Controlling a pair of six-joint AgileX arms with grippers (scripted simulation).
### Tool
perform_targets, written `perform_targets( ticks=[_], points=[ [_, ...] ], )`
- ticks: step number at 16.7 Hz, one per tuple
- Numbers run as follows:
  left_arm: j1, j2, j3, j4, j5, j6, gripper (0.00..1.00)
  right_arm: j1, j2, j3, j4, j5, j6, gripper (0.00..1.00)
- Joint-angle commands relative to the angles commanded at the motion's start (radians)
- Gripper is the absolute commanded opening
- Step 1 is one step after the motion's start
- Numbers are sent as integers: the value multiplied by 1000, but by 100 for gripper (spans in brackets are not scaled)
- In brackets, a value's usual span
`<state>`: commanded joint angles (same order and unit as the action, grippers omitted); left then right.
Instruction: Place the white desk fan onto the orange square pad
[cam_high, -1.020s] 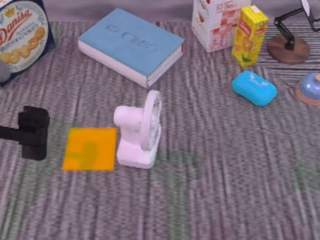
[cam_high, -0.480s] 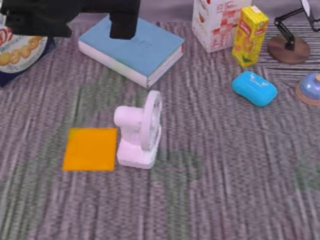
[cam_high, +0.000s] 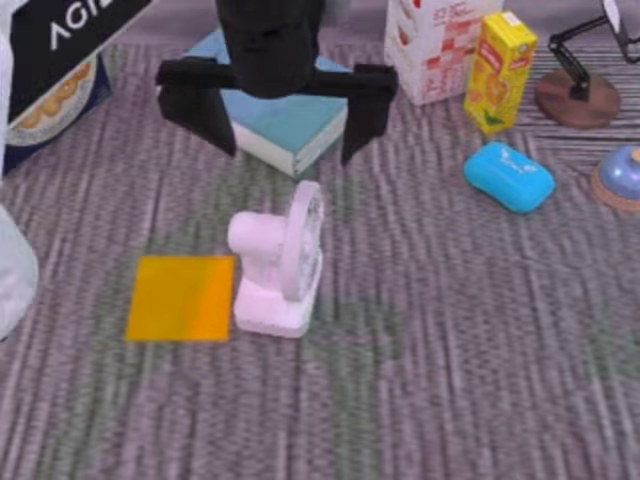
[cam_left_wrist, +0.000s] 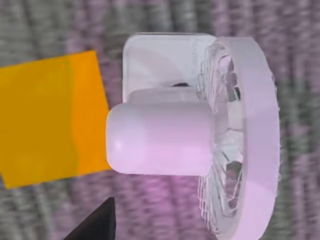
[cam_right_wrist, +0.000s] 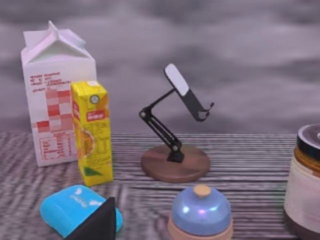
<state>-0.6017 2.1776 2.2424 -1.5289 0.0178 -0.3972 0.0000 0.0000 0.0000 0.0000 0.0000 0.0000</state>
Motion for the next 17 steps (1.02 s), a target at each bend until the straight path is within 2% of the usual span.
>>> perform_targets(
  ticks=[3, 9, 17],
  points=[
    [-17, 78, 40, -61, -12, -19, 100, 0, 0, 0, 0, 0, 0, 100],
    [-13, 82, 37, -60, -12, -18, 100, 0, 0, 0, 0, 0, 0, 100],
    [-16, 43, -218, 154, -13, -19, 100, 0, 0, 0, 0, 0, 0, 100]
  ],
)
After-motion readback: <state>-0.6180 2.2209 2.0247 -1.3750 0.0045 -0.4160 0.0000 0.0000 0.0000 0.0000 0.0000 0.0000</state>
